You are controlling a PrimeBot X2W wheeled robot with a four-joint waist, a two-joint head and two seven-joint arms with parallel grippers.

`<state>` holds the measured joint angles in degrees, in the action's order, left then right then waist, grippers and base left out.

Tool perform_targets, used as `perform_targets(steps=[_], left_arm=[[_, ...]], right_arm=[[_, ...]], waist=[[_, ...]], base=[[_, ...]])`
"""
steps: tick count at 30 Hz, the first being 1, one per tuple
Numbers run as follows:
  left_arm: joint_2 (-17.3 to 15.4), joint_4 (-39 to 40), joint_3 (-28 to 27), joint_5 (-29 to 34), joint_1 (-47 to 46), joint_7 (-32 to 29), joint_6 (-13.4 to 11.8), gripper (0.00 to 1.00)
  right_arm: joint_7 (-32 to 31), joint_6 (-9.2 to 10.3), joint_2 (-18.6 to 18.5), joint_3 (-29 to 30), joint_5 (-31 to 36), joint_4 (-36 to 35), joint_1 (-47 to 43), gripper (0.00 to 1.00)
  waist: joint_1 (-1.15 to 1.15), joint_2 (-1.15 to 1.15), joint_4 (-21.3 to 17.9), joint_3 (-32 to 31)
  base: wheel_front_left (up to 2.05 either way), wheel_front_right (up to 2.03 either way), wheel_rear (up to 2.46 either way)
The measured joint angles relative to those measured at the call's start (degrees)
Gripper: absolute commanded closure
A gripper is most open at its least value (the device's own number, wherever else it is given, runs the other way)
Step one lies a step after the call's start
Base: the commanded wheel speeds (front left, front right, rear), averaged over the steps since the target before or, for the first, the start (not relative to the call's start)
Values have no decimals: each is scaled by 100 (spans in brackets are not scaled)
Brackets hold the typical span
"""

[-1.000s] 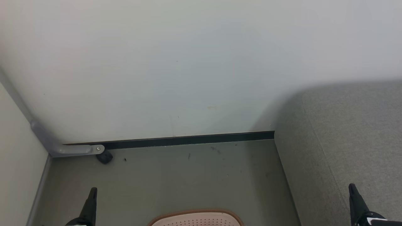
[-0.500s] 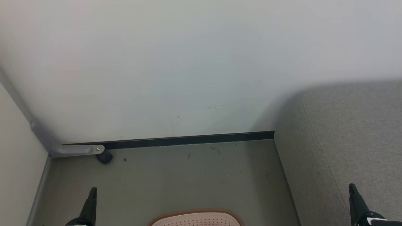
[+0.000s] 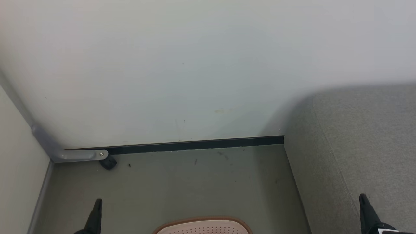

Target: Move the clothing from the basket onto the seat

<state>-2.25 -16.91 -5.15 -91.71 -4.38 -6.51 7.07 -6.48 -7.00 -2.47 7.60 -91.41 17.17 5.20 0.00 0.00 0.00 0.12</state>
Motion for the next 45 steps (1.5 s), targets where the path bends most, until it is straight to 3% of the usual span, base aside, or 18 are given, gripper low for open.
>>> perform_targets(steps=[1,2,3,25,33,45], left_arm=[[12,-53,5,0,31,0,-1,100],[32,-116,11,0,82,0,-1,100],[51,-166,15,0,146,0,-1,0],[19,2,113,93,213,316,-3,0],[-140,98,278,506,194,522,-2,0],[-447,166,621,1667,120,848,-2,0]], right_arm=[[1,2,12,-4,0,47,-25,100],[1,2,31,-10,0,104,-68,100],[1,2,48,-16,1,165,-125,0],[413,3,41,-336,197,-45,-99,0],[606,3,-145,-615,816,-64,-75,0],[862,21,-357,-978,1703,-99,51,0]], waist=[[0,0,0,0],[0,0,0,1],[0,0,-1,1],[0,0,2,19],[0,0,1,28],[0,0,2,28]], base=[[0,0,0],[0,0,0],[0,0,0],[0,0,0],[0,0,0],[0,0,0]])
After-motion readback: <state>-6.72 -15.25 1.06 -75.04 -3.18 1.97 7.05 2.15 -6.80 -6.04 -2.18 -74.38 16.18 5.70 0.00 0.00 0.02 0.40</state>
